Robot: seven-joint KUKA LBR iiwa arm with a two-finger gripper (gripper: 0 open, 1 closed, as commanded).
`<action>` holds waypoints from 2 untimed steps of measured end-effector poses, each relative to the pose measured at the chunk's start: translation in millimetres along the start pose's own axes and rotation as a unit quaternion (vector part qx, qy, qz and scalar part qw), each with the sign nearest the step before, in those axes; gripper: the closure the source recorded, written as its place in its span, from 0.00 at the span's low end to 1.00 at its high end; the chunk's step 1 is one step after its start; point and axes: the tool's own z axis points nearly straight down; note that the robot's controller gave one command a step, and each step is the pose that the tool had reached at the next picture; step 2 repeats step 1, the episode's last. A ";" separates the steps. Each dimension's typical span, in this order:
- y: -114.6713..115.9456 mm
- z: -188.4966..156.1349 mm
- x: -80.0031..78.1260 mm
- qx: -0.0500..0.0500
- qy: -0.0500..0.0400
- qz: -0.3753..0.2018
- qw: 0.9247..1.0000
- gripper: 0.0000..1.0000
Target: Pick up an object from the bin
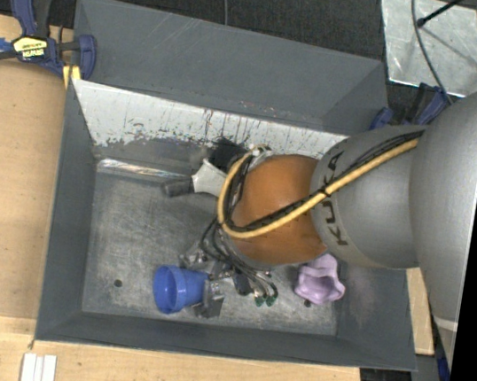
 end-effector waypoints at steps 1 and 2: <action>-7.2 -130.3 4.7 -0.001 0.007 0.000 1.000 1.00; -7.2 -130.3 4.7 -0.001 0.007 0.000 1.000 1.00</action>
Offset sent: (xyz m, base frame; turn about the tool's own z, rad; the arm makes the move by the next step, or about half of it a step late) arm 0.0000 0.0000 0.0000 0.0000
